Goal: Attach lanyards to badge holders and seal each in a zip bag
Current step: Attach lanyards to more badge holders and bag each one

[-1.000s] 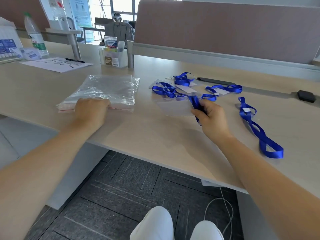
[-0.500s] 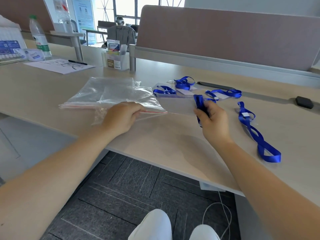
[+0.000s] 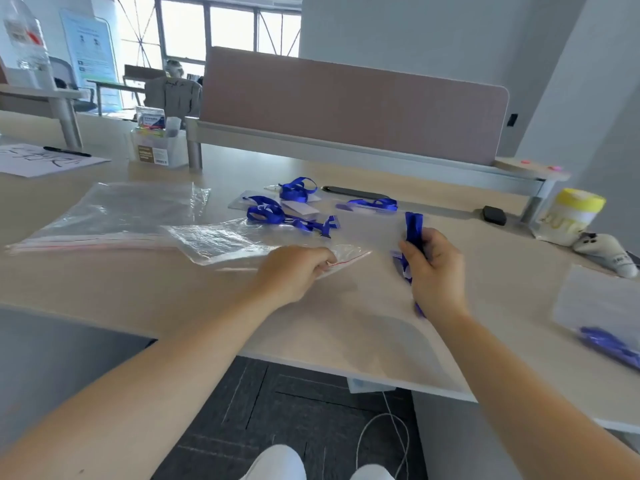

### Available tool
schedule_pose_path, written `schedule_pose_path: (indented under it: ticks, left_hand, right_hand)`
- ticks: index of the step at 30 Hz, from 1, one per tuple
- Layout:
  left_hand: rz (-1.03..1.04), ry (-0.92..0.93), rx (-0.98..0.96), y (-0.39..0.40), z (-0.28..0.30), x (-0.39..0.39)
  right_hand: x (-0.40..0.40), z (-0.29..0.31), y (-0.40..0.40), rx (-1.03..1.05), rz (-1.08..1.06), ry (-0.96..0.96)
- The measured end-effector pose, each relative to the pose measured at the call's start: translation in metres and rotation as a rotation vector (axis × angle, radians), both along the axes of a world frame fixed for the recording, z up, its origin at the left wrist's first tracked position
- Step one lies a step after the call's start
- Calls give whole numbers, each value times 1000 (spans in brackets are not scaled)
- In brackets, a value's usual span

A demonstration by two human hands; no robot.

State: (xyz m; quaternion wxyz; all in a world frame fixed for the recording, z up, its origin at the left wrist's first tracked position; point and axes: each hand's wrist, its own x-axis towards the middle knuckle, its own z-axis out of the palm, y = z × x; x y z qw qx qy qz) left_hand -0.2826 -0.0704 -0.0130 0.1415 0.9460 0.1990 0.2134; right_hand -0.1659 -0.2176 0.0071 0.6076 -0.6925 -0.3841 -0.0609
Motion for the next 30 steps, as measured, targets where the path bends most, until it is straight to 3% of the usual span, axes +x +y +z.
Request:
schedule_pose_path:
  ticks: [6,11,15,19,23,30]
  left_hand:
    - [-139,92,37,-27,-3,12]
    - [-198,44,-12,-37,4,-1]
    - [-71,29,115,-40,8,-21]
    - [182,143,331,-42,10,-43]
    - [329,260,185,-39,6,-66]
    - [164,47,-3,-24,-2,-95]
  right_hand:
    - [8,-2,-11,8,-46,10]
    - [7,0,-21,13,-64,69]
    - [-5,0,-27,0,-29,93]
    - [-17,-5,-30,-27,15,96]
    - [-27,-11,-28,-49,32,103]
    - [-47,-9,-24,-51,90,58]
